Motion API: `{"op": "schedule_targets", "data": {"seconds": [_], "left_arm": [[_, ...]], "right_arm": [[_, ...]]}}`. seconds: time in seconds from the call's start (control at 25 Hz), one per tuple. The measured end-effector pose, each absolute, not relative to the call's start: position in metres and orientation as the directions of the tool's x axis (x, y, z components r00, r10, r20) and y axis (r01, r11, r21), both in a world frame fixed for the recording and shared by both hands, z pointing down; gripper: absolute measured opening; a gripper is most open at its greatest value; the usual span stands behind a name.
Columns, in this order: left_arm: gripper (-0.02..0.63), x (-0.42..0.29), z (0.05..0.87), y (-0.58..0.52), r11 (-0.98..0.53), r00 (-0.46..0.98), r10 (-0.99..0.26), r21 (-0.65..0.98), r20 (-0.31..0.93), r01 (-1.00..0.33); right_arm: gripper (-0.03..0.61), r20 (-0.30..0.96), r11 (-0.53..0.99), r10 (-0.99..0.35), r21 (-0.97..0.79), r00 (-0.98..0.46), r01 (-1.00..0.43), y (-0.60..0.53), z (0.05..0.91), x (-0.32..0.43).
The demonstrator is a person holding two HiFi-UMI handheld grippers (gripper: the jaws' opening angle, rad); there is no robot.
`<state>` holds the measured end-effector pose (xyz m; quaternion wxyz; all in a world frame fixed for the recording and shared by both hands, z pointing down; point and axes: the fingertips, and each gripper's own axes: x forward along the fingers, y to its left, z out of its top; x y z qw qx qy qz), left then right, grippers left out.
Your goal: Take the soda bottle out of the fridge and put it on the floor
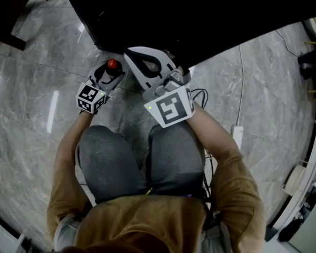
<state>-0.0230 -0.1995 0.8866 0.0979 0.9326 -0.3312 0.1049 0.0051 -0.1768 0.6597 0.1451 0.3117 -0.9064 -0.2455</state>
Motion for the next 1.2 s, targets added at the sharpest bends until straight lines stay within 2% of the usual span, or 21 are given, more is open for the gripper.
{"op": "schedule_targets", "data": {"seconds": [0.6, 1.2], "left_arm": [[0.302, -0.02, 0.986, -0.197, -0.713, 0.699, -0.61, 0.126, 0.373, -0.69], [0.302, -0.01, 0.988, -0.213, -0.707, 0.712, -0.63, 0.15, 0.311, -0.691]], "right_arm": [[-0.012, 0.143, 0.715, -0.605, 0.53, -0.783, -0.456, -0.17, 0.676, -0.004], [-0.012, 0.159, 0.714, -0.614, 0.531, -0.774, -0.457, -0.182, 0.684, -0.002]]}}
